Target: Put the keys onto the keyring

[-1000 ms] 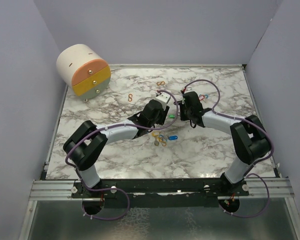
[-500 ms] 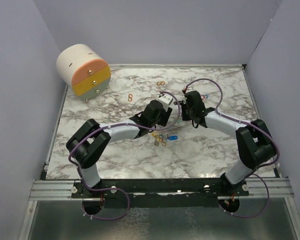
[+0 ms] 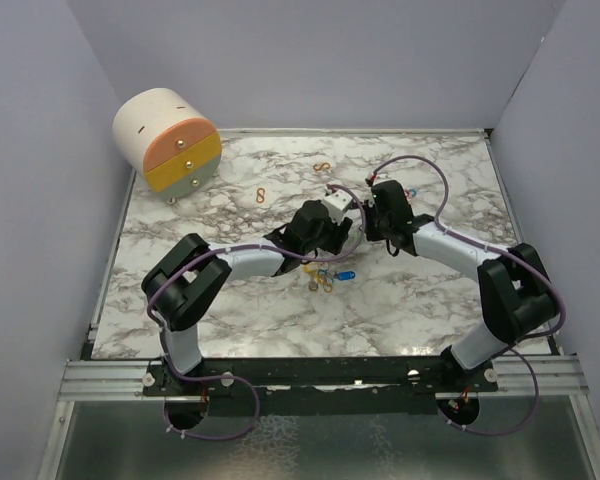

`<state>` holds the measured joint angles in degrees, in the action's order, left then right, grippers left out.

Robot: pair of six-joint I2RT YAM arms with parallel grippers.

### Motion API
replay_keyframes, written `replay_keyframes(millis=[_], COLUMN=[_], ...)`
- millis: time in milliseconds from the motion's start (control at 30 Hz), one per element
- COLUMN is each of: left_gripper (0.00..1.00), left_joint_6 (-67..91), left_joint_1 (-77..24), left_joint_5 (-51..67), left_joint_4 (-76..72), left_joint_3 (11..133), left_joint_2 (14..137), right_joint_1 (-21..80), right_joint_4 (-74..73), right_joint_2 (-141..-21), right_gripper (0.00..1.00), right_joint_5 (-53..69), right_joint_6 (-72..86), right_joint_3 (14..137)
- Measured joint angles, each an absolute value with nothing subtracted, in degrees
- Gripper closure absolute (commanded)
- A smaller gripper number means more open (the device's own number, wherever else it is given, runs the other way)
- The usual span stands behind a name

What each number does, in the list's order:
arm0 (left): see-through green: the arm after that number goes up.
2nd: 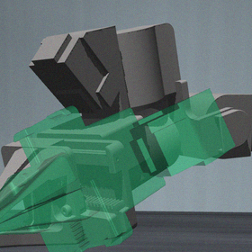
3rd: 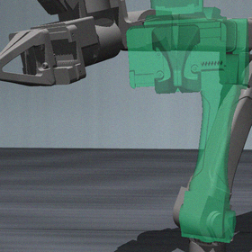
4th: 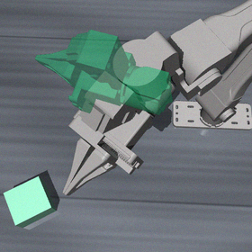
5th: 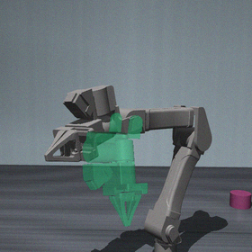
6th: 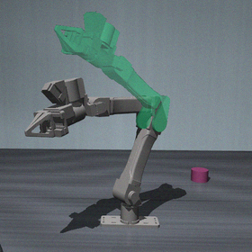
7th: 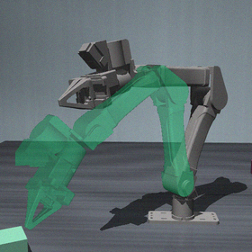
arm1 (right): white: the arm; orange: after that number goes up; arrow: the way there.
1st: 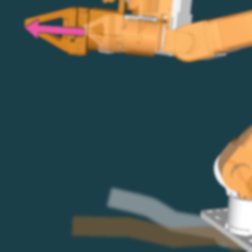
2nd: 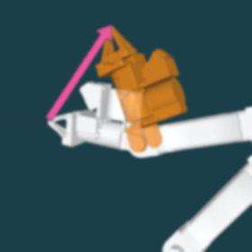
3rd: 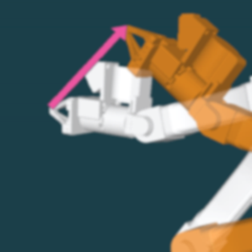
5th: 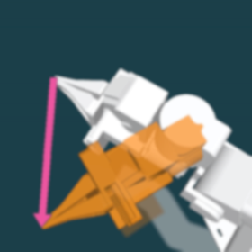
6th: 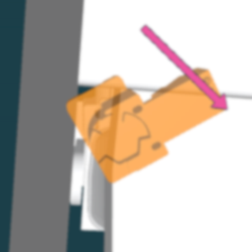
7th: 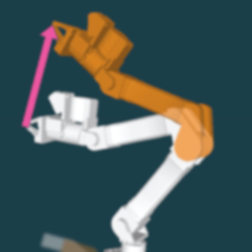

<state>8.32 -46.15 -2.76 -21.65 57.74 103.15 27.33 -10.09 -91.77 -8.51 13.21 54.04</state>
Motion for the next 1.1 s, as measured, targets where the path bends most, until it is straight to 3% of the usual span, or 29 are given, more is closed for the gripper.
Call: replay_keyframes(millis=[433,1100], left_gripper=[0.43,0.42], left_joint_6=[9.08,9.72], left_joint_1=[-46.15,-46.15], left_joint_5=[-2.46,-9.26], left_joint_4=[-23.49,-23.99], left_joint_3=[56.97,49.58], left_joint_2=[103.61,92.77], right_joint_1=[27.33,27.31], right_joint_4=[-10.96,-16.36], right_joint_2=[-90.11,-88.99], right_gripper=[1.0,0.97], right_joint_5=[-8.95,-14.35], right_joint_6=[13.23,12.16], right_joint_3=[54.04,61.21])
